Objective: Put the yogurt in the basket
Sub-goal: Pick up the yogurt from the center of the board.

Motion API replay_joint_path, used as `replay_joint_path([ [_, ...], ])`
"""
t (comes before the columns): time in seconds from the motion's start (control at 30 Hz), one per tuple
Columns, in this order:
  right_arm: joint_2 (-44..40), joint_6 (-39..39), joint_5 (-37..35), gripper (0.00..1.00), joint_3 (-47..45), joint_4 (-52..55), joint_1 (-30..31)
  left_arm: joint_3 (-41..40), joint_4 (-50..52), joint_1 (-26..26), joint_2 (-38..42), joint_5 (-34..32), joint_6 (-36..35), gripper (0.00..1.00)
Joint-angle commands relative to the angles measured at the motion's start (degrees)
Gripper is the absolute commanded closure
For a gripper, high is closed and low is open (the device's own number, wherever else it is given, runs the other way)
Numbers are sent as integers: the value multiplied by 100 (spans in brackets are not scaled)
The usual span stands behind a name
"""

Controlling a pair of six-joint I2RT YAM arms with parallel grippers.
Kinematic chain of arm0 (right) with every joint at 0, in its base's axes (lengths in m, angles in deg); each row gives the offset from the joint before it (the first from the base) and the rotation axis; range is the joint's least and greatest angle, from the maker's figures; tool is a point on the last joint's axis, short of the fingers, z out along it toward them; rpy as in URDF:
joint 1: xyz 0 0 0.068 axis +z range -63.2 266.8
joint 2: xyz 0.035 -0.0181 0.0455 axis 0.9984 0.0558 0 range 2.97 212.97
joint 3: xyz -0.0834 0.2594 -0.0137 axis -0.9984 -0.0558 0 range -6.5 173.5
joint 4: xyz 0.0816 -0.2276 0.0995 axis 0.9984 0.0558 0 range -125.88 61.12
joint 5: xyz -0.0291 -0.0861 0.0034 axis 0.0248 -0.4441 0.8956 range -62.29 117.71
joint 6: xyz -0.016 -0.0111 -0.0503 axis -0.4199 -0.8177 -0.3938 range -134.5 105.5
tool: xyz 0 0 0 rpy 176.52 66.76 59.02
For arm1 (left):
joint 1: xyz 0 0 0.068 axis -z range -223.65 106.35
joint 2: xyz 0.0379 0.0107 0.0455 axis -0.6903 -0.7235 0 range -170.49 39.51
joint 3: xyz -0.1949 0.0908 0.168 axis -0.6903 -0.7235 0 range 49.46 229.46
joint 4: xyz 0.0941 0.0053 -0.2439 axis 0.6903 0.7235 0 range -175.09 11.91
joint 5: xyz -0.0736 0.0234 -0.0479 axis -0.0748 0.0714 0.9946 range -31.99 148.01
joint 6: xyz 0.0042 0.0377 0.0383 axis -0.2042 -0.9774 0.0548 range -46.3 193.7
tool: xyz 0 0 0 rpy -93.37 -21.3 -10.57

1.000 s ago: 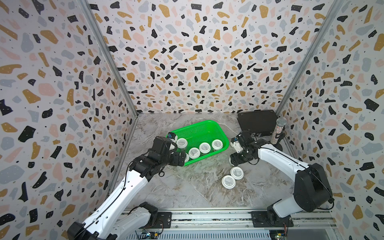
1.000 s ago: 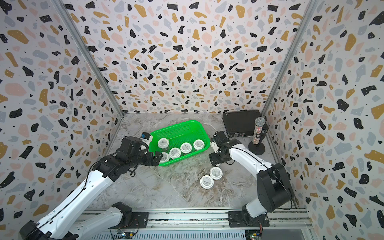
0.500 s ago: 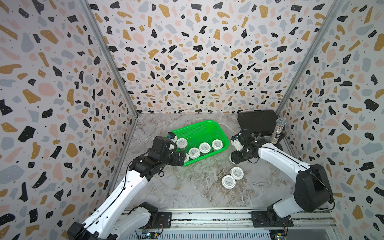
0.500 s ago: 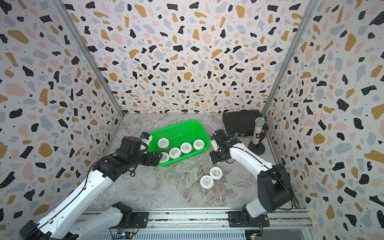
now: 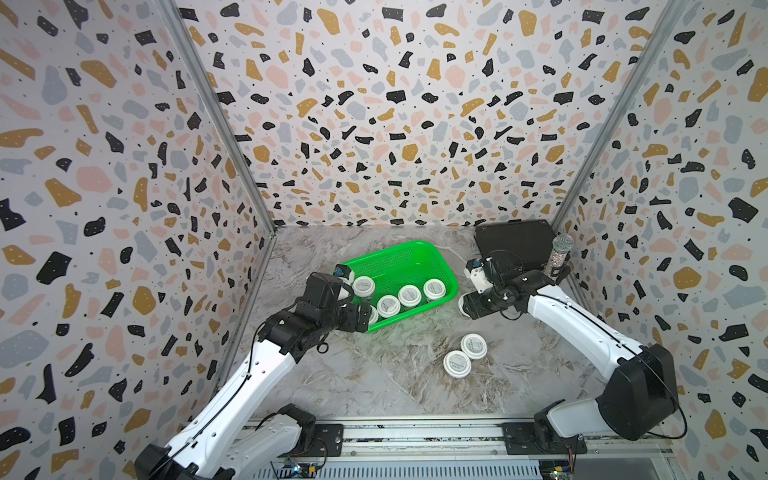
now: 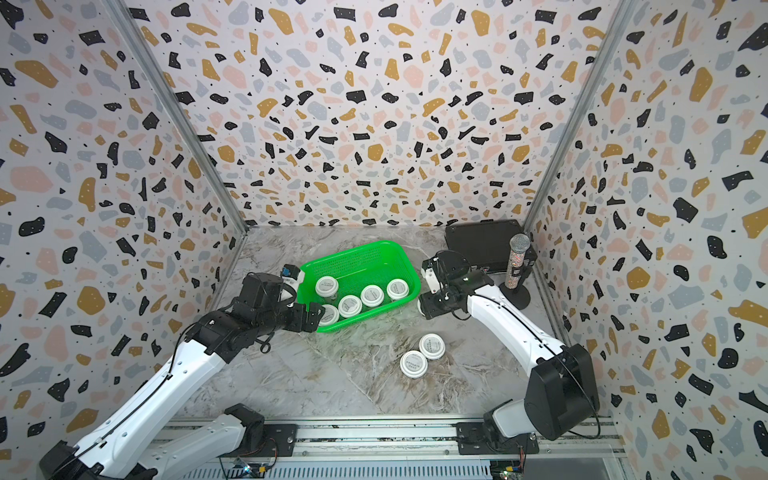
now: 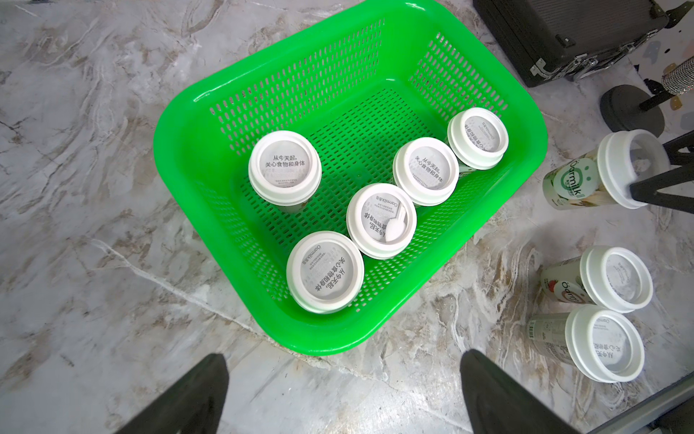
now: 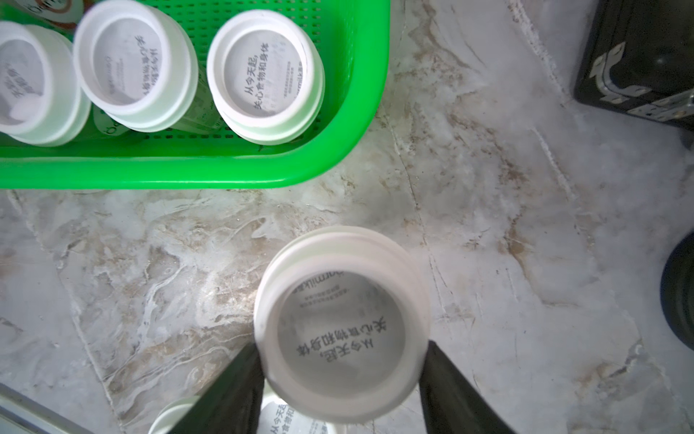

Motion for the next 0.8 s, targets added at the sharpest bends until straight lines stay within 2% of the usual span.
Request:
replay_joint_path([
  [0.0, -200, -62, 263, 35, 295, 274, 24, -40, -69, -40, 77, 32, -49, 0],
  [0.17, -282, -309, 608, 35, 814, 573, 25, -33, -69, -51, 77, 43, -43, 0],
  [0.4, -29, -564, 1615, 35, 1581, 1043, 27, -42, -78, -63, 98, 43, -32, 0],
  [0.6, 356, -509, 2182, 35, 2189, 976, 22, -42, -81, -88, 116, 42, -24, 0],
  [0.77, 975, -153, 2499, 35, 2771, 519, 23, -51, -95, -100, 147, 16, -15, 0],
])
